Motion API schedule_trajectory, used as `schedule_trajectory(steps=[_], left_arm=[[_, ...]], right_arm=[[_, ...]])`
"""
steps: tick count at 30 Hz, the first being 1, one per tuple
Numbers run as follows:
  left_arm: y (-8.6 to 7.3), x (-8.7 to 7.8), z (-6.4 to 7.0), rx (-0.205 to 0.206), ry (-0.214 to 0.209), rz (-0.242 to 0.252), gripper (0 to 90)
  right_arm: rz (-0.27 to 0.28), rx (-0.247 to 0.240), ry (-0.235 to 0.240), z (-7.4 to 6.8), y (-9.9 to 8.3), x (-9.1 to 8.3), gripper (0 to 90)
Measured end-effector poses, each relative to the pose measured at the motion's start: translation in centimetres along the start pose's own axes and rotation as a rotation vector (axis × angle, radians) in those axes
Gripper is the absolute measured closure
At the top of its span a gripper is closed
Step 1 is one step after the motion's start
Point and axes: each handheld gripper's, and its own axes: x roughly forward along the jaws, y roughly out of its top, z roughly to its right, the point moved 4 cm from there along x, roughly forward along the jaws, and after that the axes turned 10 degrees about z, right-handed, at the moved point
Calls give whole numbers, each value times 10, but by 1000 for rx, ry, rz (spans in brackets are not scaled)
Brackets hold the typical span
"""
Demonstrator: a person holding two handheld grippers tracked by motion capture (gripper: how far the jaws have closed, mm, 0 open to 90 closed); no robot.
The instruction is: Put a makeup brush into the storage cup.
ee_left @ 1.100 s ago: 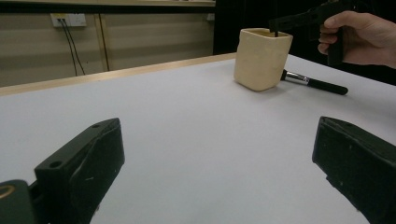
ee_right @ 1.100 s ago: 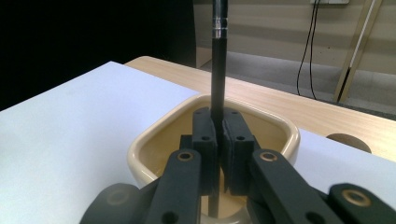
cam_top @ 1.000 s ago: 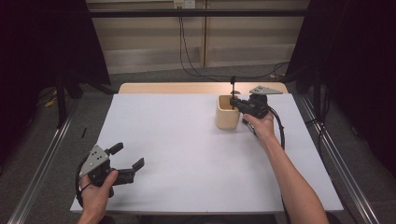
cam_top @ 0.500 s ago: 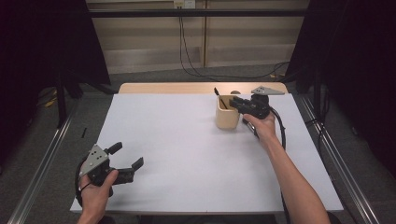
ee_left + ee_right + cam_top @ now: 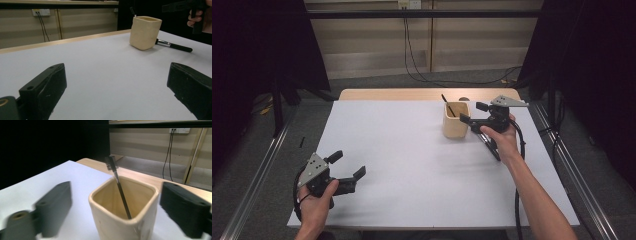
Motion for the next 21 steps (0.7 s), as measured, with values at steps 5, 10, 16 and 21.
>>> schedule_trajectory(steps=[5, 10, 16, 21], left_arm=[[0, -1, 0, -3, 3, 1, 29], [0, -2, 0, -1, 9, 0, 29], [0, -5, -1, 3, 12, 0, 30], [0, -9, -2, 6, 21, 1, 29]], right_arm=[[6, 16, -17, -2, -4, -17, 19], [19, -28, -112, -7, -6, -33, 53], [18, -23, -116, -12, -13, -56, 28], [21, 7, -114, -15, -19, -70, 23]])
